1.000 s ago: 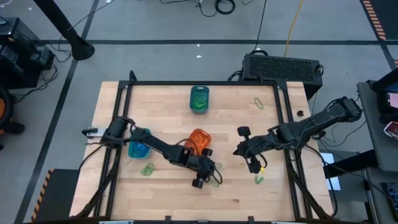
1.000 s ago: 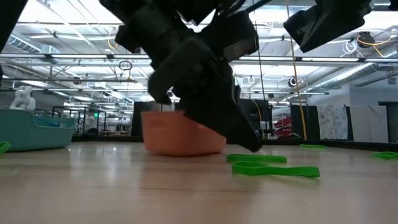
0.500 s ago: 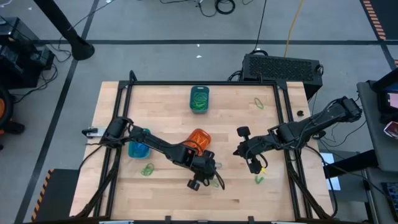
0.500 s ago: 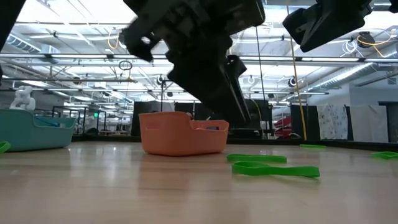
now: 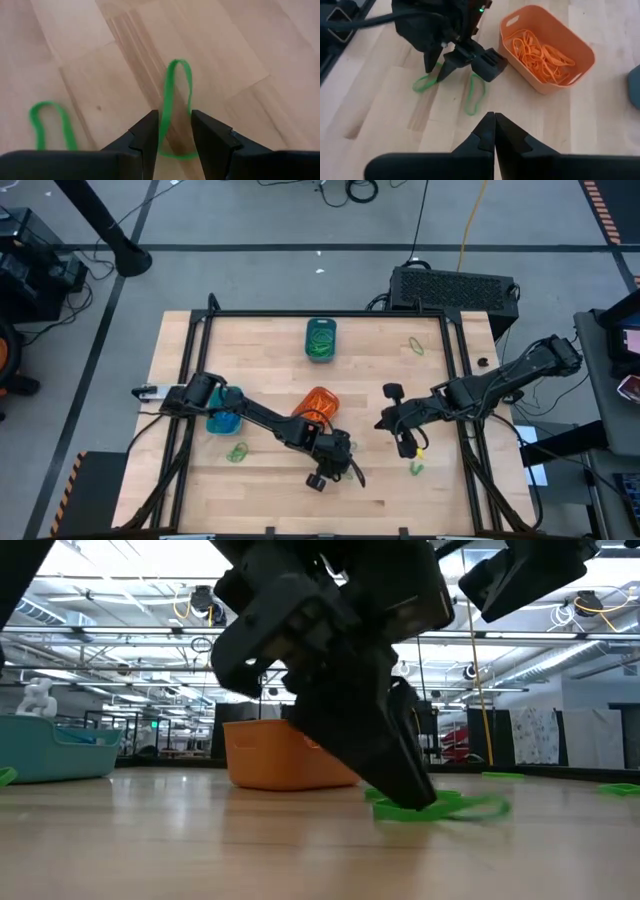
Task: Sort rubber bands into baskets
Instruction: Put the green rubber band into the blue bin
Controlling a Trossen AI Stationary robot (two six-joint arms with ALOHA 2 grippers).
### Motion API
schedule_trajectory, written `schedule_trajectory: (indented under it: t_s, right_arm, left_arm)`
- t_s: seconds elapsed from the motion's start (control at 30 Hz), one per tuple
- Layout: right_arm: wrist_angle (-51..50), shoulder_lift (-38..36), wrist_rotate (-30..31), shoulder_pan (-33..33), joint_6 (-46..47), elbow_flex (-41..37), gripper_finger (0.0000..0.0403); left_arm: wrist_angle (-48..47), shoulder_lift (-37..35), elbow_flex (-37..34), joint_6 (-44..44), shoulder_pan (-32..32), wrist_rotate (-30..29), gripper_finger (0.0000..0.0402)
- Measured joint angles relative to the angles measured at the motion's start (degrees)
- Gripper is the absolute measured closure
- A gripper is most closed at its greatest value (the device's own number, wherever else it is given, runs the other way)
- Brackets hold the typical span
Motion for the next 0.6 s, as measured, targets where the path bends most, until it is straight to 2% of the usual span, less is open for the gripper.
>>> schedule_trajectory:
  t_s: [0.2,0.47,0.6]
  right_arm:
    - [0.05,0.43,0.13,0.93,2.85,0.0,0.0403]
    - [0.42,3.02,0.04,1.49,2.46,0.0,0.0403]
    - [0.44,3.92,-0.02,1.49,1.45,0.0,0.0403]
  left_arm:
    - [0.36,-0.02,0.04,0.5,-0.68,-2.72,0.0279]
    - [0.58,0.9,0.04,-1.01,-0.57,-1.47,0.028]
    - [0.59,0.92,0.04,-1.03,-0.4,-0.57,0.0308]
